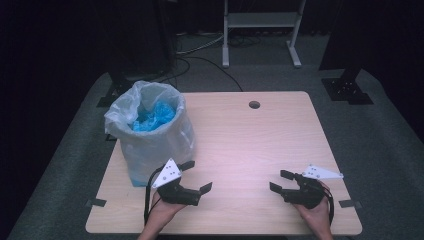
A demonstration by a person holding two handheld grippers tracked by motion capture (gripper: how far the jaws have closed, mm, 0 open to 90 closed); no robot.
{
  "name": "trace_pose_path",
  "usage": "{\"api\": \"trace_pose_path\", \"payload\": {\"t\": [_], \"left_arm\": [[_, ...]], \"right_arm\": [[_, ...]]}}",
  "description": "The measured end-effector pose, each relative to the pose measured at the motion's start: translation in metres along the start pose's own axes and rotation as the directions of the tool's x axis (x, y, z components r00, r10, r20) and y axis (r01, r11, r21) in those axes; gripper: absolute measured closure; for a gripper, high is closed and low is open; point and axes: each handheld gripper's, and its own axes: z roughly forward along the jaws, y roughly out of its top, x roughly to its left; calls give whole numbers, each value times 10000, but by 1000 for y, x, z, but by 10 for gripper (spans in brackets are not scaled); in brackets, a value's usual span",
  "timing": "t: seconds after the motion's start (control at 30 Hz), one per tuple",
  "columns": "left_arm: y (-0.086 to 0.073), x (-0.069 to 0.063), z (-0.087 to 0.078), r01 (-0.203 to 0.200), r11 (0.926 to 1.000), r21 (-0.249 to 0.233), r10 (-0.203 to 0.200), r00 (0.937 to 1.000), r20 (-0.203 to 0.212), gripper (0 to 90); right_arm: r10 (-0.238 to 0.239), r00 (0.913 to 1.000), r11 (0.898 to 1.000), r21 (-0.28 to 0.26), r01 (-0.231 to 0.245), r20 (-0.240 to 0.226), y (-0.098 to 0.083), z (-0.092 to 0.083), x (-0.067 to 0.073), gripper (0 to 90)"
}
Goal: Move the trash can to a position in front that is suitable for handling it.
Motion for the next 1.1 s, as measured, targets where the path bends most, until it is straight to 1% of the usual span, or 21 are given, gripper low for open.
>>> {"api": "trace_pose_path", "payload": {"t": [0.07,0.1,0.2,0.23,0.27,0.3,0.37,0.47,0.5,0.53,0.6,0.63,0.7,0.73,0.8,0.83,0.87,0.9,0.93,1.0,1.1], "left_arm": [[2,0,-1,-5,10000,21,5,10000,-13,49],[8,0,-5,-73,10000,-8,73,10000,-44,50],[18,3,-12,-38,9998,-192,37,10000,-6,50],[22,4,-15,-64,9996,-277,62,10000,-69,50],[22,4,-15,-64,9996,-277,62,10000,-69,50],[29,7,-21,-114,9994,-318,109,9998,-172,50],[32,9,-24,-111,9995,-312,105,9997,-205,50],[50,17,-37,-329,9992,-243,318,9984,-462,50],[50,17,-37,-329,9992,-243,318,9984,-462,50],[55,19,-42,-276,9993,-269,264,9987,-425,50],[65,23,-51,-455,9981,-418,431,9974,-569,50],[65,23,-51,-455,9981,-418,431,9974,-569,50],[75,28,-60,-550,9972,-503,510,9957,-779,50],[75,28,-60,-550,9972,-503,510,9957,-779,51],[82,32,-65,-587,9970,-505,541,9947,-870,52],[85,34,-67,-629,9967,-510,579,9938,-950,57],[89,39,-70,-781,9961,-407,730,9908,-1141,59],[89,39,-70,-781,9961,-407,730,9908,-1141,59],[93,48,-75,-768,9964,-362,713,9885,-1334,60],[96,56,-78,-845,9959,-307,793,9864,-1443,99],[97,69,-81,-734,9972,-155,699,9844,-1612,104]], "right_arm": [[-16,10000,10000,16,16,-10,0,0,0,251],[-22,10000,10000,47,22,-25,0,1,1,250],[-41,10000,10000,79,41,-15,1,2,2,251],[-16,10000,10000,63,16,-29,1,3,2,251],[-16,10000,10000,63,16,-29,1,3,2,251],[-52,10000,10000,73,52,-32,2,4,2,251],[-52,10000,10000,82,53,-33,2,4,3,251],[-80,10000,9999,118,81,-57,2,5,3,251],[-80,10000,9999,118,81,-57,2,5,3,251],[-63,9999,9999,147,64,-89,1,6,2,250],[-51,9999,9998,193,53,-105,1,7,2,251],[-42,9999,9998,211,45,-124,1,7,3,251],[-62,9999,9997,227,66,-146,0,7,3,250],[-62,9999,9997,227,66,-146,0,7,3,250],[-98,9998,9997,236,102,-169,0,7,4,251],[-84,9998,9997,240,88,-178,0,7,4,250],[-44,9998,9997,240,49,-207,0,8,3,250],[-44,9998,9997,240,49,-207,0,8,3,250],[-41,9997,9997,257,46,-225,0,8,3,250],[-32,9997,9997,255,38,-242,0,8,3,251],[17,9996,9996,272,-9,-272,-1,8,2,251]]}}
